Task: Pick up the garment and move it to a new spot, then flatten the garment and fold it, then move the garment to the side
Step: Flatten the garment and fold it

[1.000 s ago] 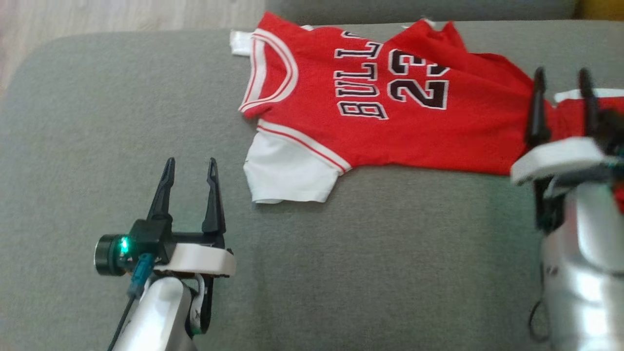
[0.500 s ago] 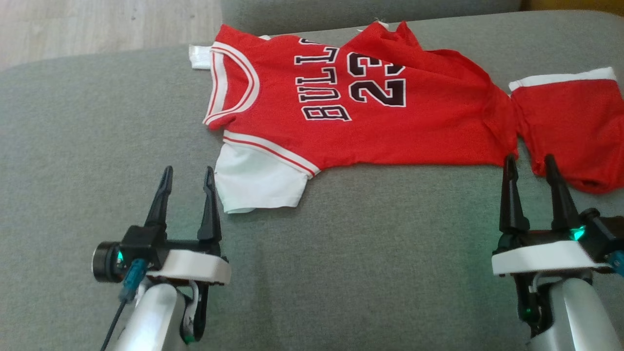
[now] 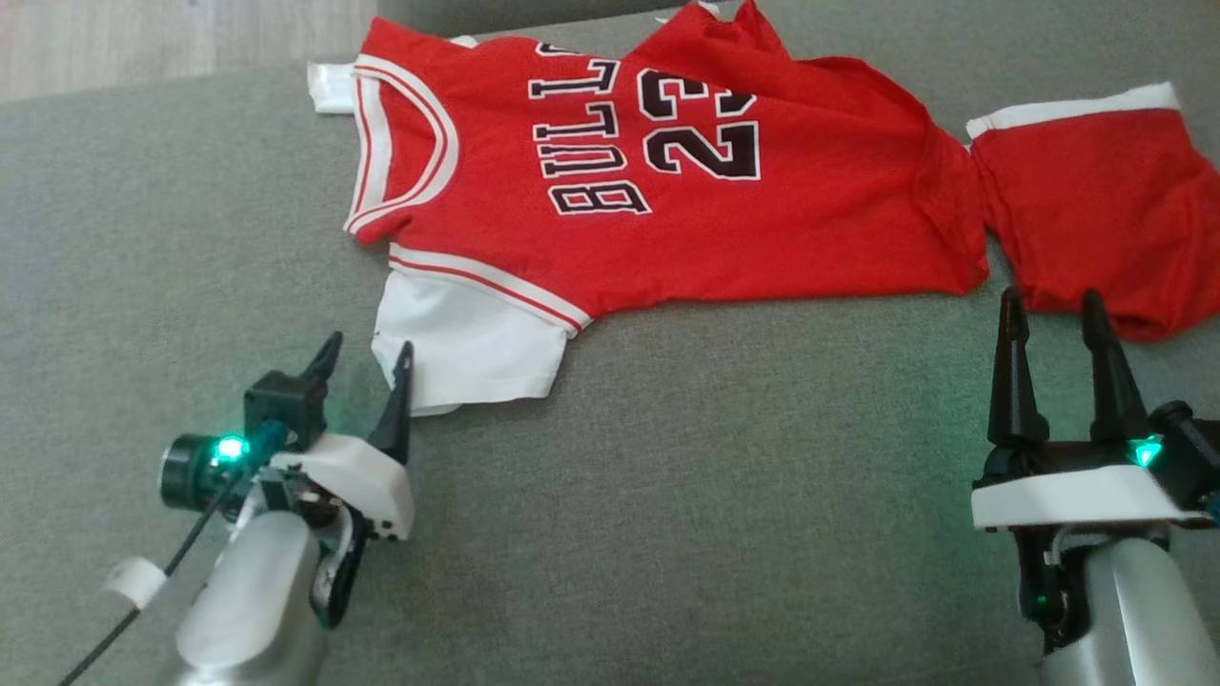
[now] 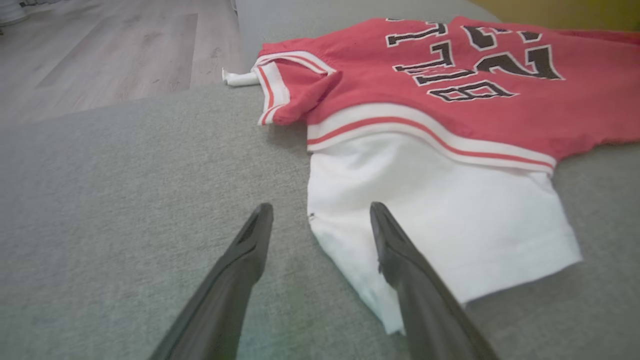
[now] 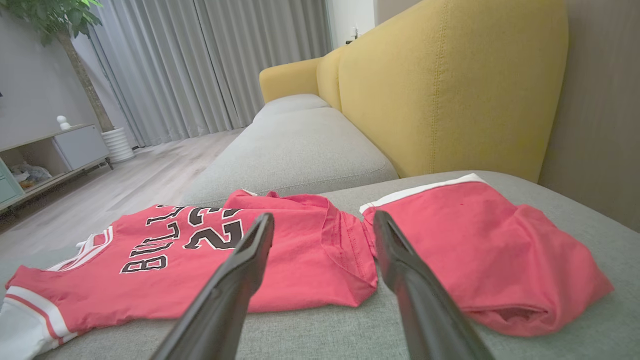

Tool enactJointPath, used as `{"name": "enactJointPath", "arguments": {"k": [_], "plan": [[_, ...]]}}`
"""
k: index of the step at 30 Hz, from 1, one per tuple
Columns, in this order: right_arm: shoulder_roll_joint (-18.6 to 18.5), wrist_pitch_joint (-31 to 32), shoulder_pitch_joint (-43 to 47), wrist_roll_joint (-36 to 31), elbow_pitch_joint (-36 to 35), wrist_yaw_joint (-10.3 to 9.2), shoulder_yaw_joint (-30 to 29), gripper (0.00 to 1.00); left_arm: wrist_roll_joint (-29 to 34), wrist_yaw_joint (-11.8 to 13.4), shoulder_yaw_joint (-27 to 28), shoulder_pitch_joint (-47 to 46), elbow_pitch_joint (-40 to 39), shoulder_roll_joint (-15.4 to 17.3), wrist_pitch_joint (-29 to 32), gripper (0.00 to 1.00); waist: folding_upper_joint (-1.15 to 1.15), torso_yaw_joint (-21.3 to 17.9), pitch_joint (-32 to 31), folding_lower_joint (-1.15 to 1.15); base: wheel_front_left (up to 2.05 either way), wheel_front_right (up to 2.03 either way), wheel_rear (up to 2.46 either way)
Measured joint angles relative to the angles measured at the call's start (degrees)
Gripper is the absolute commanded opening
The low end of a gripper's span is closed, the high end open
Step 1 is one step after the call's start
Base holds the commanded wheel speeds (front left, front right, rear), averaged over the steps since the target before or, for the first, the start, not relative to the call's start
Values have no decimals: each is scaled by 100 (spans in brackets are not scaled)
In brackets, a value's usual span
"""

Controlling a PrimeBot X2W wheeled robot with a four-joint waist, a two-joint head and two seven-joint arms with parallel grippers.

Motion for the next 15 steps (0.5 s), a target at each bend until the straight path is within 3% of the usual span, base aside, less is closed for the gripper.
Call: {"name": "enactJointPath", "arguments": {"k": [8,14,15], "plan": [[1,0,-113,41,3,0,-5,100,109,40,-64,-347,582,192,279,100,0,-140,185,0,0,0,0],[1,0,-122,41,42,0,-5,100,108,-218,-226,-536,716,202,417,100,0,-165,202,0,0,0,0],[1,0,-122,41,48,0,-5,100,105,-245,-250,-542,722,199,447,96,0,-166,197,0,0,0,0]]}}
